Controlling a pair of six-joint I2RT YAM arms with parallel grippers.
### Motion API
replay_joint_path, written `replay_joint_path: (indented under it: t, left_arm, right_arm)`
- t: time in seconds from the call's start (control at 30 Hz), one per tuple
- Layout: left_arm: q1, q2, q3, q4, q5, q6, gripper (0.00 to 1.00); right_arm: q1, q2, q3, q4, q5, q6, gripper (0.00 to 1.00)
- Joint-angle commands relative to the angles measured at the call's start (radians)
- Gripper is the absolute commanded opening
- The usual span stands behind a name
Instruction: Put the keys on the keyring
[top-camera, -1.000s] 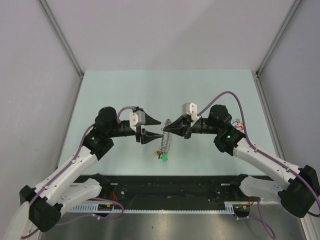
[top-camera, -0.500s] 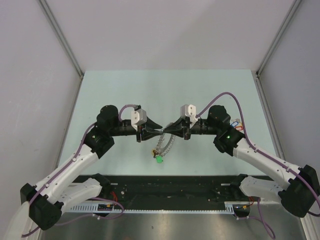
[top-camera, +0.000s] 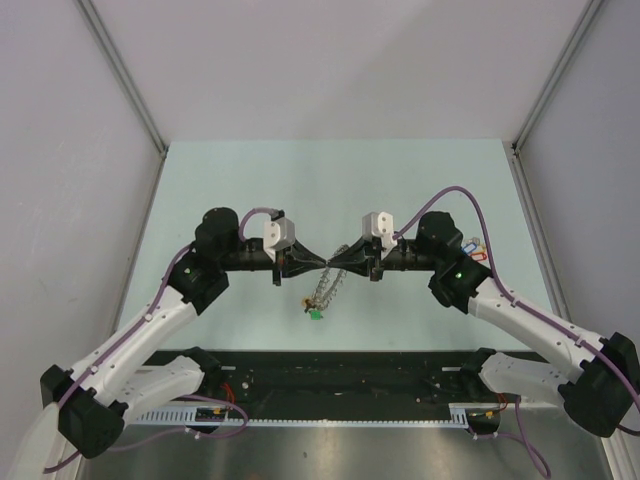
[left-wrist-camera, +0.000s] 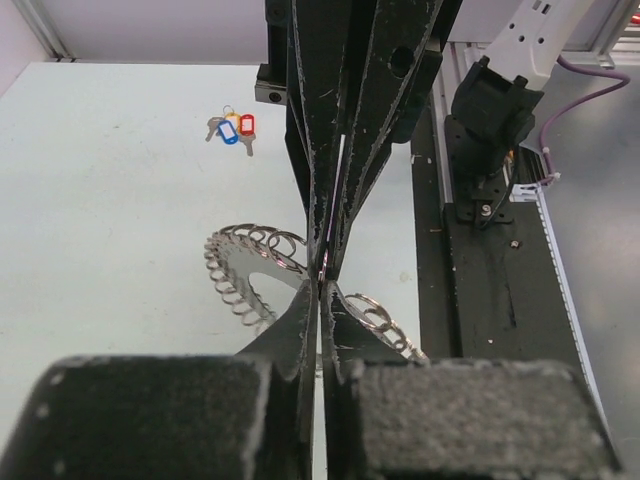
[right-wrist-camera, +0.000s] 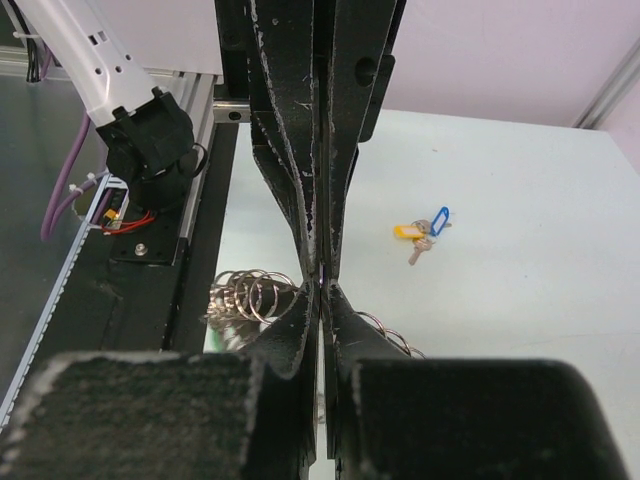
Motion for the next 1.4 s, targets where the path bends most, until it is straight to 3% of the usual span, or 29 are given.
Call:
replay_joint_path:
  t: [0.0, 0.1, 0.3, 0.7, 0.8, 0.83, 0.93, 1.03, 1.07, 1.2, 1.37]
  left_arm:
    - [-0.006, 0.001, 0.04, -0.004, 0.027, 0.008, 0.01]
    - [-0.006, 0.009, 0.039, 0.008, 0.032, -0.002, 0.0]
    - [-0.025, 0.035, 0.047, -0.004, 0.049, -0.011, 0.12]
    - [-0.052, 0.058, 0.064, -0.049, 0.038, 0.015, 0.14]
    - [-0.055, 0.064, 0.07, -0.058, 0.034, 0.02, 0.0]
    - [-0.057, 0.064, 0.07, -0.058, 0.032, 0.021, 0.0]
    - [-0.055, 0.052, 0.063, -0.05, -0.009, 0.025, 0.0]
    - [-0.055, 0.038, 0.05, -0.037, -0.072, 0.029, 0.0]
    - [-0.057, 0.037, 0.046, -0.032, -0.095, 0.02, 0.0]
    - [-0.055, 0.047, 0.043, -0.015, -0.155, -0.011, 0.0]
    - [-0.055, 0.047, 0.049, -0.012, -0.239, -0.052, 0.0]
  right_arm:
    - [0.01, -0.033, 0.012, 0.03, -0.031, -0.032, 0.0]
    - [0.013, -0.03, 0.014, 0.03, -0.031, -0.034, 0.0]
    - [0.024, -0.015, 0.026, 0.013, -0.032, -0.046, 0.0]
    - [0.044, 0.001, 0.04, 0.009, -0.02, -0.048, 0.0]
    - [0.044, 0.002, 0.041, 0.013, 0.0, -0.037, 0.0]
    - [0.044, 0.002, 0.041, 0.013, 0.013, -0.023, 0.0]
    - [0.038, -0.024, 0.041, 0.006, 0.073, 0.007, 0.09]
    - [0.028, -0.068, 0.04, -0.019, 0.159, 0.049, 0.31]
    - [0.022, -0.081, 0.041, -0.028, 0.213, 0.056, 0.43]
    - [-0.001, -0.14, 0.04, -0.123, 0.354, 0.092, 0.62]
    - [-0.053, -0.188, 0.057, -0.287, 0.625, 0.18, 0.65]
